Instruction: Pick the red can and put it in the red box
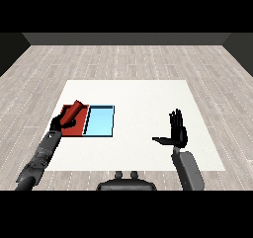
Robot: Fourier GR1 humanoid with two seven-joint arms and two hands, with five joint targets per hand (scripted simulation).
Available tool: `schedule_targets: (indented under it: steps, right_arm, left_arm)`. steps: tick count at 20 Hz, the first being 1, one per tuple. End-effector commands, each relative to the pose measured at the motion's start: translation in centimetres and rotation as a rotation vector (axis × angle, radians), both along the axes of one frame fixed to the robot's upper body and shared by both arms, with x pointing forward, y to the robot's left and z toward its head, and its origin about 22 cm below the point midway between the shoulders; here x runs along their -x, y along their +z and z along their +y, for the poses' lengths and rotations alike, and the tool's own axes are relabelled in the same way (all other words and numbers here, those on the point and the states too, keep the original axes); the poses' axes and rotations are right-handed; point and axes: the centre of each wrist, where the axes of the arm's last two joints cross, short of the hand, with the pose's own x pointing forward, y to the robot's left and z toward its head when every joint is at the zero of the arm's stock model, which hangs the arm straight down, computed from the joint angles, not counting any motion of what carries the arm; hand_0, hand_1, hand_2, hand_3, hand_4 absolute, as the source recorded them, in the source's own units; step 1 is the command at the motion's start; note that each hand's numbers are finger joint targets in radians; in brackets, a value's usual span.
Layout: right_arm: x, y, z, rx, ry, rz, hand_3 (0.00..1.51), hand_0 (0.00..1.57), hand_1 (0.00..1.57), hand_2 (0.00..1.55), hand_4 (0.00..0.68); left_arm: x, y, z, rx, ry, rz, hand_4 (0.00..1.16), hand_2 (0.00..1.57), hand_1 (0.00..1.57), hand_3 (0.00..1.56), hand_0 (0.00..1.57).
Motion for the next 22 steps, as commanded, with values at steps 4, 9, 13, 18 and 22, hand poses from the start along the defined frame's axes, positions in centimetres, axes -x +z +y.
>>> schedule_targets:
  steps: [4, 9, 13, 18, 22]
  right_arm:
    - [-1.8, -1.4, 0.7, 0.008, -0.012, -0.005, 0.0, 0.0, 0.0, 0.0, 0.0]
    - [-1.6, -0.9, -0.8, -0.007, 0.007, -0.032, 0.0, 0.0, 0.0, 0.0, 0.0]
    - [-1.3, -1.5, -0.1, -0.027, 0.009, -0.02, 0.0, 0.0, 0.0, 0.0, 0.0]
    - [-1.8, -0.8, 0.9, -0.038, 0.042, -0.046, 0.0, 0.0, 0.0, 0.0, 0.0]
    - [-1.8, -0.7, -0.5, -0.002, 0.042, -0.043, 0.0, 0.0, 0.0, 0.0, 0.0]
  left_arm:
    - [1.3, -2.5, 0.4, 0.029, -0.056, 0.139, 0.52, 0.93, 0.88, 0.78, 0.88]
    - [0.9, -2.4, 0.3, -0.013, -0.066, 0.275, 0.0, 0.0, 0.0, 0.0, 0.0]
    - [0.2, -0.4, 1.6, 0.157, -0.017, -0.03, 0.0, 0.0, 0.0, 0.0, 0.0]
    - [-3.2, 2.5, -1.4, 0.428, -0.198, -0.542, 0.0, 0.47, 0.47, 0.0, 0.47]
    - [-5.3, 3.0, -7.2, 0.744, -0.352, -0.845, 0.0, 0.0, 0.0, 0.0, 0.0]
